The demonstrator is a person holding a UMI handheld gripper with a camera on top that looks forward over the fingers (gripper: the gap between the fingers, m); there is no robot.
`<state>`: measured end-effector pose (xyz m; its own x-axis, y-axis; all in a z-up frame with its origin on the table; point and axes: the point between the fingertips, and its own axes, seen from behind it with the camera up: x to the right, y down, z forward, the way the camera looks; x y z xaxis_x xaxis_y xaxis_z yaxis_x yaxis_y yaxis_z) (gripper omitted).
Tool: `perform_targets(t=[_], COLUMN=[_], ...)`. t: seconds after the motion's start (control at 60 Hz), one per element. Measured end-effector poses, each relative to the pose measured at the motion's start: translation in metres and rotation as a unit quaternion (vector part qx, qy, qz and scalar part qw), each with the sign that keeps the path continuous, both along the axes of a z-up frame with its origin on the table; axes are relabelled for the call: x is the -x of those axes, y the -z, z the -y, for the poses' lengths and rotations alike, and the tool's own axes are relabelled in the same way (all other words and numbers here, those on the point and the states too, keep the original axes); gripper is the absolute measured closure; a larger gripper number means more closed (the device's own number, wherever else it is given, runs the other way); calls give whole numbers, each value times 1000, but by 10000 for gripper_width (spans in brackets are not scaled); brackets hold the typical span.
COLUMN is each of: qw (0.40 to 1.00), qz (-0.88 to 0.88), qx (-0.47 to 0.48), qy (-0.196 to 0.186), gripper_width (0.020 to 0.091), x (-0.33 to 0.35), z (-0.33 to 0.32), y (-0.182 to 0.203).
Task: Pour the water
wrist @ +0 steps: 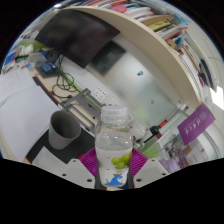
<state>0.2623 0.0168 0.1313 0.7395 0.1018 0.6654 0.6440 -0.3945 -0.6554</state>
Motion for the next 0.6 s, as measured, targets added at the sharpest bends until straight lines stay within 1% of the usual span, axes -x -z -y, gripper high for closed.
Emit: perform_targets(t=[0.1,0.183,0.367,0.6], qw=[989,967,909,842], qz=[139,237,384,496], qx=[33,56,90,124], qy=[-33,-73,-136,-172], gripper_width=[719,720,721,710], x=[-11,-9,3,10], z=[-14,-26,-45,-58], y=[-8,-12,-14,-13])
